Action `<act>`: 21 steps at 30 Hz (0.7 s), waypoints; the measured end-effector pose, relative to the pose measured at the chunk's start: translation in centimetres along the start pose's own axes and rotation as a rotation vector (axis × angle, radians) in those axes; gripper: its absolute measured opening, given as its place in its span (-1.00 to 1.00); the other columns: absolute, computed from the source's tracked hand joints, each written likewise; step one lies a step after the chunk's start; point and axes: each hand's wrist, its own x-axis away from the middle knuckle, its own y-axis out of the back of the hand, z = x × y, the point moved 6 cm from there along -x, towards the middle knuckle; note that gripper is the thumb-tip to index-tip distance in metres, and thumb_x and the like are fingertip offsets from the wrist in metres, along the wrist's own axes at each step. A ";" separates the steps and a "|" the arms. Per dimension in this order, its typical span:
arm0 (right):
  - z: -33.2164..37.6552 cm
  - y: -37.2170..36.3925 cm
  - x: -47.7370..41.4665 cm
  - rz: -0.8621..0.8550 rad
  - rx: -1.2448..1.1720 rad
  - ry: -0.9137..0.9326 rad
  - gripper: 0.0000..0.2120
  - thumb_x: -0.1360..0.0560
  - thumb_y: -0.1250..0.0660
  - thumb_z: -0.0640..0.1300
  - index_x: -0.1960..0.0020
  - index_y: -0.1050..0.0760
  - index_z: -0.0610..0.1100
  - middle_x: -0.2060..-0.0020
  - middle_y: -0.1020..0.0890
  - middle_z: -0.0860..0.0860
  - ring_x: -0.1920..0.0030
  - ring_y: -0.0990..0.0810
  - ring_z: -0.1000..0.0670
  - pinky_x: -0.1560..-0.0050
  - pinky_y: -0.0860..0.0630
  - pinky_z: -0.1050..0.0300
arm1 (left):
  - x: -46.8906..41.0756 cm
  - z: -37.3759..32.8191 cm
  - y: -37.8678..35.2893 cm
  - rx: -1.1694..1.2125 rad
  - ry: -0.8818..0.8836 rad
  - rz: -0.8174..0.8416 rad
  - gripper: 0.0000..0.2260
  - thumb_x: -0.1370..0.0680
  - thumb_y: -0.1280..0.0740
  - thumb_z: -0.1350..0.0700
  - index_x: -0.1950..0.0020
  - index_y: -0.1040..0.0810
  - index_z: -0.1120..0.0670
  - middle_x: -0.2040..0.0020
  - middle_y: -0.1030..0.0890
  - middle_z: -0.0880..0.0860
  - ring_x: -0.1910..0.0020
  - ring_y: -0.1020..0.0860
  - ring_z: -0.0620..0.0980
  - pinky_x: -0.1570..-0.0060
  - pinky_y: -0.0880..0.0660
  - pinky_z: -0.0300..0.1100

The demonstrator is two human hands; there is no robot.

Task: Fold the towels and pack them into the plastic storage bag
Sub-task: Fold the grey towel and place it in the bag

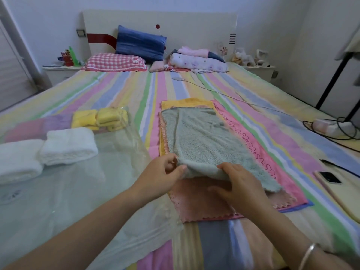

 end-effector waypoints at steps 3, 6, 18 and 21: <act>-2.6 -0.3 -0.1 -0.061 0.190 -0.053 -0.64 -0.23 -0.57 -0.14 0.02 -0.56 -0.02 0.20 -0.61 0.06 0.17 -0.58 -0.10 0.30 -0.42 0.10 | -0.5 -0.8 1.3 0.083 -0.014 -0.064 -0.80 -0.59 -0.30 0.10 0.05 -0.50 0.24 0.48 -0.39 0.07 0.51 -0.23 -0.10 0.42 -0.22 -0.27; -5.4 1.0 0.1 -0.110 0.172 -0.216 -0.70 -0.29 -0.49 -0.29 0.04 -0.61 -0.02 0.17 -0.65 0.03 0.10 -0.57 -0.13 0.27 -0.42 0.07 | -0.9 -1.5 3.0 0.095 -0.036 -0.151 -0.85 -0.61 -0.26 0.12 0.12 -0.47 0.15 0.47 -0.42 0.18 0.56 -0.21 -0.13 0.47 -0.22 -0.29; -4.6 9.3 0.2 -0.446 -0.805 -0.384 -0.80 -0.57 -0.29 -0.17 0.18 -0.56 0.05 0.31 -0.57 -0.11 0.31 -0.43 -0.03 0.31 -0.35 0.13 | -0.6 -1.3 7.8 0.289 0.075 -0.437 -0.89 -0.63 -0.25 0.11 0.08 -0.51 0.04 0.19 -0.63 0.11 0.18 -0.57 0.06 0.11 -0.58 0.13; -3.4 11.0 0.7 -0.416 -0.768 -0.389 -0.79 -0.57 -0.29 -0.07 0.20 -0.56 -0.11 0.36 -0.56 -0.15 0.34 -0.45 -0.05 0.33 -0.38 0.13 | 0.6 -3.0 7.9 0.238 0.048 -0.401 -0.87 -0.63 -0.24 0.10 0.09 -0.49 0.09 0.30 -0.64 0.04 0.29 -0.55 -0.01 0.32 -0.44 -0.09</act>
